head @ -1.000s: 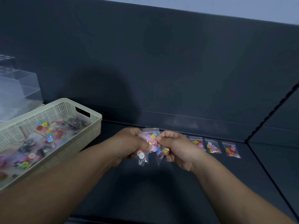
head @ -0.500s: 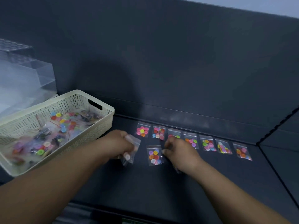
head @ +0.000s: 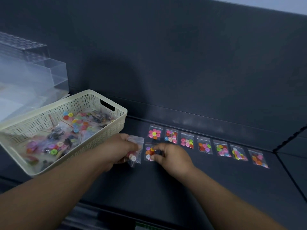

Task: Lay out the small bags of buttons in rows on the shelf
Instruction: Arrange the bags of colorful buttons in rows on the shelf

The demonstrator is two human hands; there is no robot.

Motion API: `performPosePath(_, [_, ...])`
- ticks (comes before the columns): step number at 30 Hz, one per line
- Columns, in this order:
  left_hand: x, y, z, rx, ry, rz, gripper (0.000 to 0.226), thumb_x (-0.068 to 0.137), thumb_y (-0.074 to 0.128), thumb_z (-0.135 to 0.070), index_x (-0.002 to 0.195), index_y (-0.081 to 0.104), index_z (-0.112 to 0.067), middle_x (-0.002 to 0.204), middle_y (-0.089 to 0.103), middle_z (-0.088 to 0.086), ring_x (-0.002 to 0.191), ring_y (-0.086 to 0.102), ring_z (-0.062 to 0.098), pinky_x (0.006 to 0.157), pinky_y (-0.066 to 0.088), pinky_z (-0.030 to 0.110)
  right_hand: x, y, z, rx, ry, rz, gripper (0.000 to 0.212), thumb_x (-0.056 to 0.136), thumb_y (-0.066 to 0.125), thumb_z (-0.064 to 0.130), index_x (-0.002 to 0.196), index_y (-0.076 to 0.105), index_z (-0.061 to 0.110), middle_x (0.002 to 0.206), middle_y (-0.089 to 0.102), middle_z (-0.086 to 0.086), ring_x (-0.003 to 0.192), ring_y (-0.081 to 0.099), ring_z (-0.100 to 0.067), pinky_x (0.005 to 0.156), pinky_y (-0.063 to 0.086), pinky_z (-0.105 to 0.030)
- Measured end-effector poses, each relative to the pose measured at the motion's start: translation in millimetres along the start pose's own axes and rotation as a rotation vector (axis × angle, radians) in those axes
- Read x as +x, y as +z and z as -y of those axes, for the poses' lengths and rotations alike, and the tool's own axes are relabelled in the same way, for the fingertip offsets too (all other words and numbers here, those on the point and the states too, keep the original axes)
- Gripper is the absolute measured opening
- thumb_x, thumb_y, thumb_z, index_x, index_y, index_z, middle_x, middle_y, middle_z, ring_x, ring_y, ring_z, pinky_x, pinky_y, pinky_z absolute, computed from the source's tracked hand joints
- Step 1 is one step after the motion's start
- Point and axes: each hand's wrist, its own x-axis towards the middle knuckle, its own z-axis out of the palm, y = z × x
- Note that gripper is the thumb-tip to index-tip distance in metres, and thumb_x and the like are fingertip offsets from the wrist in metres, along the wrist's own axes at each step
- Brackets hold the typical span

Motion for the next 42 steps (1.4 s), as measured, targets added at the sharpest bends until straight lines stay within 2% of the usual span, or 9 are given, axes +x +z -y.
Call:
performPosePath(5, [-0.1,-3.5,1.6,-0.028,0.004,0.009,0.018,0.085,0.065,-0.011,0.103,0.065,-0.012,0.070,0.066,0.001,0.053,0.058,0.008,0.048,0.043,0.018,2.5,1.6,5.7,0.003,0.012,0.002,0.031,0.086,0.064,0.041,0.115,0.062,0.031,0.092,0.059,0.010,0.088,0.056,-0.012,0.073,0.043,-0.023])
performPosePath(7, [0.1,-2.7,0.8,-0.032,0.012,0.024,0.018,0.085,0.064,-0.011,0.104,0.065,-0.013,0.073,0.067,0.002,0.056,0.058,0.010,0.050,0.043,0.019,3.2,-2.2,4.5,0.080,0.042,0.006,0.036,0.083,0.068,0.035,0.118,0.060,0.029,0.087,0.056,0.009,0.080,0.055,-0.011,0.069,0.040,-0.021])
performPosePath(10, [-1.1,1.0,-4.6,-0.028,0.031,0.074,0.015,0.085,0.064,-0.010,0.098,0.067,-0.016,0.074,0.069,0.003,0.059,0.059,0.012,0.055,0.044,0.021,0.9,-21.8,3.6,0.493,0.096,0.055,0.039,0.082,0.067,0.003,0.116,0.057,0.021,0.073,0.057,0.003,0.057,0.055,-0.007,0.055,0.044,-0.019])
performPosePath(14, [-2.8,13.1,-16.2,-0.014,0.068,0.163,0.018,0.081,0.061,0.000,0.090,0.067,-0.014,0.075,0.066,0.009,0.064,0.057,0.017,0.065,0.044,0.030,-7.1,-46.1,1.2,1.003,0.106,0.171,0.047,0.082,0.054,-0.017,0.110,0.059,0.021,0.081,0.065,0.000,0.068,0.063,-0.005,0.060,0.049,-0.017])
performPosePath(17, [-3.5,23.2,-22.1,0.000,0.049,0.257,0.025,0.080,0.064,-0.002,0.101,0.068,-0.015,0.087,0.067,0.010,0.080,0.059,0.021,0.080,0.047,0.037,-9.7,-49.9,-3.4,1.143,0.119,0.190,0.047,0.082,0.053,-0.018,0.114,0.057,0.016,0.093,0.065,-0.006,0.075,0.065,-0.011,0.062,0.053,-0.021])
performPosePath(24, [-2.9,39.3,-28.3,0.055,0.012,0.297,0.021,0.080,0.064,-0.005,0.100,0.069,-0.011,0.079,0.069,0.004,0.073,0.060,0.015,0.074,0.044,0.032,-10.9,-48.5,-8.9,1.124,0.167,0.061,0.043,0.082,0.058,-0.015,0.110,0.055,0.016,0.092,0.065,-0.004,0.079,0.065,-0.012,0.066,0.054,-0.022])
performPosePath(32, [-4.0,44.0,-34.3,0.078,0.057,0.311,0.014,0.079,0.071,-0.014,0.093,0.070,-0.016,0.066,0.066,-0.003,0.067,0.058,0.011,0.067,0.045,0.026,-9.4,-47.9,-9.1,1.156,0.153,-0.117,0.028,0.080,0.061,-0.013,0.090,0.058,0.012,0.066,0.063,0.000,0.061,0.061,-0.013,0.056,0.050,-0.024])
performPosePath(37, [-3.5,48.0,-39.1,0.042,0.143,0.203,0.011,0.080,0.066,0.001,0.079,0.062,-0.009,0.053,0.058,0.002,0.043,0.051,0.009,0.041,0.037,0.015,-12.3,-49.5,-11.5,1.079,0.214,0.043,0.030,0.079,0.067,-0.006,0.104,0.062,0.012,0.084,0.065,-0.001,0.069,0.064,-0.009,0.057,0.052,-0.020])
performPosePath(42, [-0.5,45.2,-43.3,0.111,0.188,0.138,0.016,0.071,0.069,0.006,0.077,0.063,-0.007,0.060,0.059,0.006,0.050,0.054,0.014,0.046,0.042,0.018,-17.5,-57.2,-20.1,1.030,0.265,0.102,0.022,0.079,0.067,-0.007,0.088,0.065,0.013,0.081,0.068,-0.003,0.069,0.067,-0.010,0.057,0.052,-0.021])
